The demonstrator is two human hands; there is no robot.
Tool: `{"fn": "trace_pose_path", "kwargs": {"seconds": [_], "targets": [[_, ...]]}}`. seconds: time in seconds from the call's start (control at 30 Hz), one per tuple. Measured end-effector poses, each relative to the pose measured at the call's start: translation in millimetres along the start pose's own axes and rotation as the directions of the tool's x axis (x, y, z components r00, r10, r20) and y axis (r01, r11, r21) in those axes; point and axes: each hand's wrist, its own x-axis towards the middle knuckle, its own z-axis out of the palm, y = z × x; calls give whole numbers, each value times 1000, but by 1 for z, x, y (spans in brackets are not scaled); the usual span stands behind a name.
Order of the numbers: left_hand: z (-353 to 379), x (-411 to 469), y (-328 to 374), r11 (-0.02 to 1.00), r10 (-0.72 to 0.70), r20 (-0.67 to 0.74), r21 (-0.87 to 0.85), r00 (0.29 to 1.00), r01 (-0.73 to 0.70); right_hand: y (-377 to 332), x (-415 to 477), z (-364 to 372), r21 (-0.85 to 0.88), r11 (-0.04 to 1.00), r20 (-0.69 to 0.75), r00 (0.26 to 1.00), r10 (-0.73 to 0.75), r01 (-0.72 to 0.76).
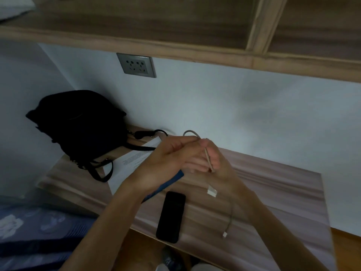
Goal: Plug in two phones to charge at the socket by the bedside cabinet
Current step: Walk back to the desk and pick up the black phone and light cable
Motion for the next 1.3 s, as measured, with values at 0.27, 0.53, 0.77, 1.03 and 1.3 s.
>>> {"fn": "trace_pose_path", "kwargs": {"seconds": [0.27,0.53,0.77,1.03,1.3], "targets": [[-15,-8,48,942,75,24,328,997,-78,-25,47,26,60,978,100,973,-207,202],[-57,-21,64,893,289,-156,398,945,-208,-42,51,34,-366,921,73,991,-116,135],[-87,-25,69,898,378,-279,344,883,-276,-16,46,23,-581,806,73,994,-87,113],[-112,1,17,952,208,-411,295,888,-86,-21,36,24,-313,950,87,996,27,1],[-81,18,-63,760,235,-60,633,970,-145,-54,29,30,-114,993,232,973,-5,32]]}}
